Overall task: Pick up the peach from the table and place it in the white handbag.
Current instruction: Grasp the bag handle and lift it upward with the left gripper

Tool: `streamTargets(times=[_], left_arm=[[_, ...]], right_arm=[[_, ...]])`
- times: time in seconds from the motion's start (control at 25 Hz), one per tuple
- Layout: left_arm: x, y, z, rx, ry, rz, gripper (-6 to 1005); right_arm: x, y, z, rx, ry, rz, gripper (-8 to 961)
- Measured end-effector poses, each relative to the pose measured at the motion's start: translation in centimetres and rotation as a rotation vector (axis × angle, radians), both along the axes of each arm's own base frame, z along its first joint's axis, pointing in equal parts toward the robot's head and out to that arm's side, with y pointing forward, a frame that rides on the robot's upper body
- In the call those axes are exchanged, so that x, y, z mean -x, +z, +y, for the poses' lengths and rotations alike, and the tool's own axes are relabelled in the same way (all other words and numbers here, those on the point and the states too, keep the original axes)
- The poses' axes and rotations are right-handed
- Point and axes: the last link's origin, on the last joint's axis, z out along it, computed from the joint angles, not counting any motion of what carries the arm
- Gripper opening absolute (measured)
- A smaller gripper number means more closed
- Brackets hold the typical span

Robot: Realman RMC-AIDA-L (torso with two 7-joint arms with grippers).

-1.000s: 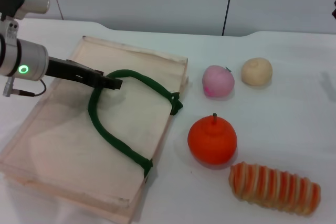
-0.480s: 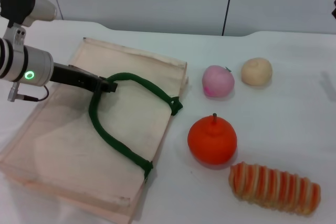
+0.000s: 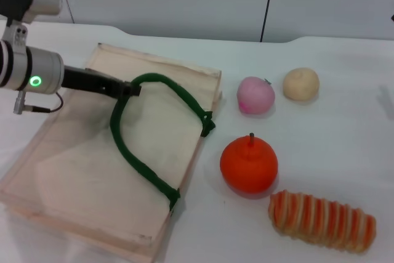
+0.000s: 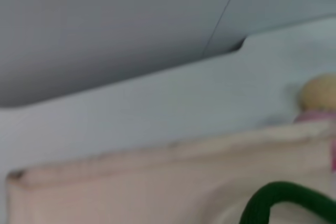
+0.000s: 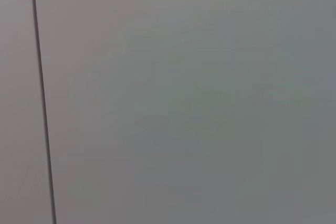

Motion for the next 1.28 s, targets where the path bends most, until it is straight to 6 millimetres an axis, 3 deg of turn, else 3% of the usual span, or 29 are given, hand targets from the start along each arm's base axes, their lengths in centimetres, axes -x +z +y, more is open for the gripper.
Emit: streamTargets(times=[0.24, 0.52, 0.72, 0.92, 1.28], left_arm=[[-1.2, 2.2, -0.6, -0.056, -0.113, -0.142, 120], [-3.6, 8.3, -3.7, -0.12, -0.404, -0.36, 121], [-3.3, 11.5, -5.7, -0.122, -0.471, -0.408, 123], [-2.7, 12.8, -6.4, -0.149, -0.435, -0.401, 124], [-3.3, 14.2, -6.0, -0.166, -0.398, -0.413, 125]], right_arm=[[-0.1, 0.0, -0.1, 0.0, -0.002, 0.0, 864], [-0.1, 0.0, -0.1, -0.002, -0.004, 0.001, 862], [-0.1, 0.0, -0.1, -0.002, -0.005, 0.002, 861], [-0.4, 0.1, -0.3, 0.0, -0.012, 0.019, 859], [0.0, 0.0, -0.1, 0.064, 0.032, 0.069, 857]])
